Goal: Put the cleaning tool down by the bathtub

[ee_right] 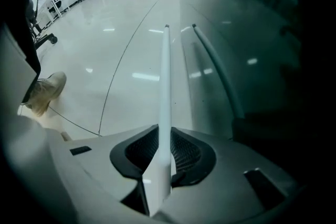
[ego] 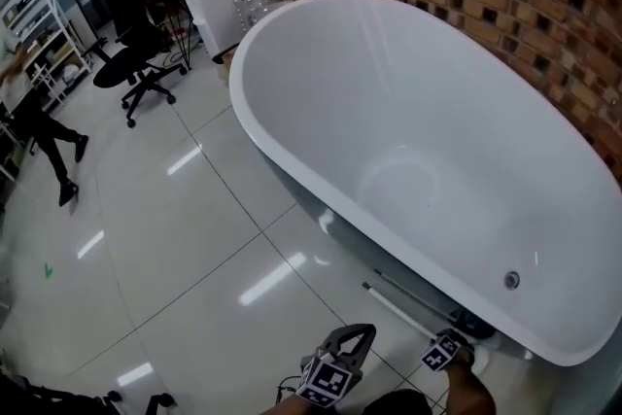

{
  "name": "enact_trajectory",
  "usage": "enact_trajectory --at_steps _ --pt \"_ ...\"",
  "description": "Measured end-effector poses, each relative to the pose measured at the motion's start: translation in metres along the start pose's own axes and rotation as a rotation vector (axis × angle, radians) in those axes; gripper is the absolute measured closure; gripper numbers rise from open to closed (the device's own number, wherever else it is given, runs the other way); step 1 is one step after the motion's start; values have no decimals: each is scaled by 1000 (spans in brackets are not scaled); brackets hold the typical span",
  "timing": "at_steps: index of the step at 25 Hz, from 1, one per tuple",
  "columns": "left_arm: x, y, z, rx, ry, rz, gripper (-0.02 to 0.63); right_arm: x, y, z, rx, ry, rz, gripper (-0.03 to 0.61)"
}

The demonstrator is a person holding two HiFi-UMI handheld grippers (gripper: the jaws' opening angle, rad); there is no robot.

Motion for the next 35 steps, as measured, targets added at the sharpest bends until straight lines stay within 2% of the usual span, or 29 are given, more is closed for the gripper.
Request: enact_trajectory --at_steps 6,10,14,18,23,29,32,35 --pt "-9 5 1 1 21 8 614 -8 -29 -1 -20 -26 -55 485" --pt "-13 1 3 -3 6 -7 614 -8 -30 -2 -10 -44 -40 480" --pt "-24 2 -1 23 0 -43 614 -11 -5 -3 -10 -87 -21 419" --pt "-8 8 13 28 -27 -36 614 -9 50 -8 8 -175 52 437" --pt "60 48 44 -6 5 -45 614 -10 194 -9 -19 -375 160 505" --pt "178 105 62 -33 -25 -11 614 -25 359 21 -135 -776 226 527" --pt "236 133 83 -52 -28 14 614 -36 437 32 -190 -865 283 531" --pt "274 154 102 -78 -35 22 614 -35 504 40 -235 -916 346 538"
Point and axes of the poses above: the fingertips, and each gripper's own axes: y backward along the fingers, z to its right, x out of its top, the point moved 1 cm from there along y, backward along the fingers, and after that the axes turned 7 degrees about -x, right-handed, at the moved point
